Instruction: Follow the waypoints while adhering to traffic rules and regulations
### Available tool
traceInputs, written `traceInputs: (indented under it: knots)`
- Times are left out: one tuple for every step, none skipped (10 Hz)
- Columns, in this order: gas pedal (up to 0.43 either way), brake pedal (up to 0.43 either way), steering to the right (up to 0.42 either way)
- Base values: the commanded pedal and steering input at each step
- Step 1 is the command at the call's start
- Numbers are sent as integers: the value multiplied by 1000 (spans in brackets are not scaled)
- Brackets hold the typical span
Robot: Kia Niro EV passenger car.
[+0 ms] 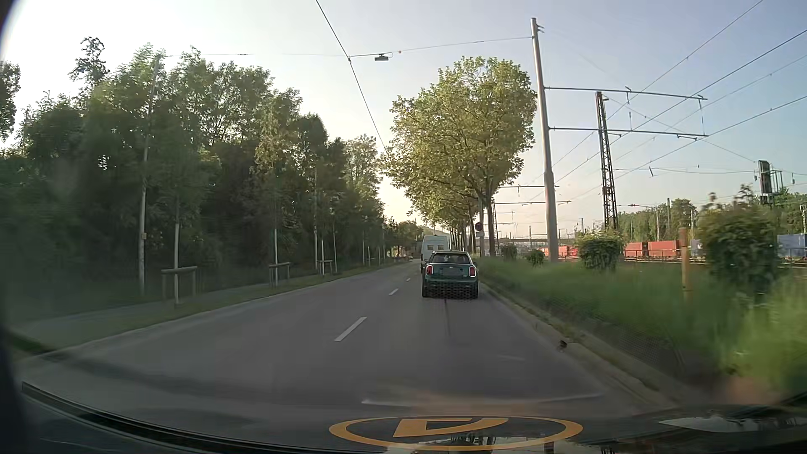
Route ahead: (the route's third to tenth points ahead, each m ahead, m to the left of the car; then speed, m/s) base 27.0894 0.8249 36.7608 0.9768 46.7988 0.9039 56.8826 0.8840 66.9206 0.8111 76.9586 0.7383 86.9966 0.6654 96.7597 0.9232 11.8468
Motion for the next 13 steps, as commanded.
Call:
traceInputs:
  knots:
    - [118, 0, -1]
    - [118, 0, -1]
    - [118, 0, -1]
    - [118, 0, -1]
    - [130, 0, -1]
    - [138, 0, -1]
    - [157, 0, -1]
    - [157, 0, -2]
    - [157, 0, -2]
    - [157, 0, -2]
    - [157, 0, -2]
    - [157, 0, -1]
    - [157, 0, -1]
